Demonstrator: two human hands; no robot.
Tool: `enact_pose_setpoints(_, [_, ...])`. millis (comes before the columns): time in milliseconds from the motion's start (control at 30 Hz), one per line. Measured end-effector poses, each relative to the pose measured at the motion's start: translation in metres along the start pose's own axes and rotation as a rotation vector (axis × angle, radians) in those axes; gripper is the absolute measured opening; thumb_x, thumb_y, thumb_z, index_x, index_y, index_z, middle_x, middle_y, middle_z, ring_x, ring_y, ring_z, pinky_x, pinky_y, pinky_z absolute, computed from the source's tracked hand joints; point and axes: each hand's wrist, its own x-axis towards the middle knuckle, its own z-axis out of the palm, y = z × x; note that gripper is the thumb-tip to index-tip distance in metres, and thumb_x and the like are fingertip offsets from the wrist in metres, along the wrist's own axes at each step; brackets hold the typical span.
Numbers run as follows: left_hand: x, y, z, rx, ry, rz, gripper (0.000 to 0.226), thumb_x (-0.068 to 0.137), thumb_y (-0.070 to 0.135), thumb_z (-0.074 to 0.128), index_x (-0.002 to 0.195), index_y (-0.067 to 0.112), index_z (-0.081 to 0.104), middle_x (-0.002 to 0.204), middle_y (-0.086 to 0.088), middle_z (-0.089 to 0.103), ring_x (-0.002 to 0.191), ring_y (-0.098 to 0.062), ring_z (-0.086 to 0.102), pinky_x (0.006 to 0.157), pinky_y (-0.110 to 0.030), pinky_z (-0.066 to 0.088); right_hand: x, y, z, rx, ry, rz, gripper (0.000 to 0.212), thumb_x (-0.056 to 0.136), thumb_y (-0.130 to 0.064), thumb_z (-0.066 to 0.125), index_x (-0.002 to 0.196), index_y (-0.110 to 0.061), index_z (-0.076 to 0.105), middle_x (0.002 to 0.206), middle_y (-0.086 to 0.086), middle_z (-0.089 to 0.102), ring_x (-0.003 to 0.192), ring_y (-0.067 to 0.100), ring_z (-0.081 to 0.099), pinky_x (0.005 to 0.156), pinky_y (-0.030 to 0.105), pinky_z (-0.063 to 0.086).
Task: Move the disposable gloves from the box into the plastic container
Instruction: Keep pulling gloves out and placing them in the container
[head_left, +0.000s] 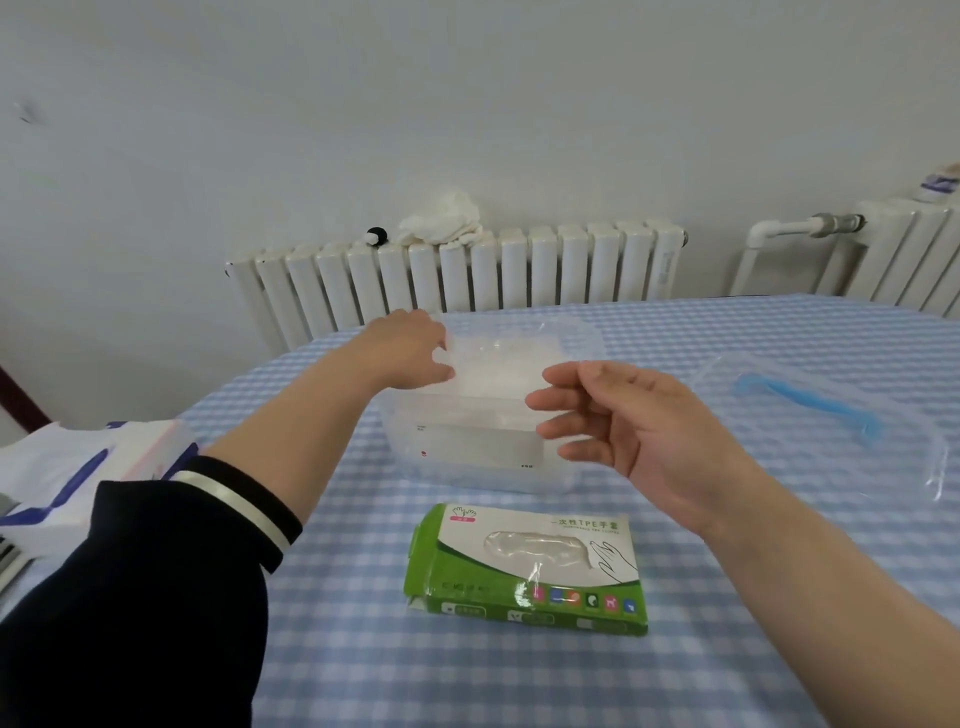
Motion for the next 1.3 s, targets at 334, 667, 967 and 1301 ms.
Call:
enact_pose_setpoints(334, [0.009,0.01,-0.006,-0.449,-0.008,-0.115,0.018,0.09,0.008,0.059,0.072,0.007,0.059,0.075,-0.005,0.062,0.062,-0.013,0.056,0.055,-0.02,0.041,0.071,-0.017,0.05,-1.083,-0.069,-0.247,0.03,0.095,-0.008,0.045,0.103,-0.025,0.067,0.106,-0.015,0.062,0.096,-0.002,0.055,0.077,0.006,0.04])
enact_pose_setpoints(667, [0.015,0.013,0.014,-0.4,-0.142,-0.086,0.032,0.09,0.0,0.058,0.121,0.008,0.062,0.115,-0.011,0.065,0.087,-0.025,0.065,0.075,-0.033,0.057,0.14,-0.002,0.046,-1.856,-0.308,0.352,0.043,0.1,-0.027,0.049,0.14,-0.012,0.044,0.133,0.008,0.052,0.091,0.025,0.06,0.074,0.03,0.049])
enact_pose_setpoints(967, [0.018,0.015,0.024,-0.097,-0.327,-0.057,0.007,0.087,0.009,0.061,0.08,0.008,0.058,0.078,-0.005,0.052,0.063,-0.018,0.045,0.063,-0.028,0.038,0.139,0.009,0.025,-1.977,-0.299,0.517,0.044,0.098,-0.029,0.052,0.139,-0.013,0.047,0.138,0.009,0.05,0.117,0.027,0.055,0.097,0.034,0.041])
enact_pose_setpoints(1301, [0.02,0.01,0.023,-0.023,-0.36,-0.039,0.006,0.088,0.015,0.065,0.088,0.01,0.062,0.096,-0.009,0.06,0.083,-0.026,0.056,0.079,-0.033,0.047,0.136,0.002,0.018,-2.181,-0.234,0.34,0.027,0.093,-0.01,0.054,0.07,-0.015,0.042,0.07,-0.002,0.044,0.059,0.014,0.041,0.054,0.025,0.034])
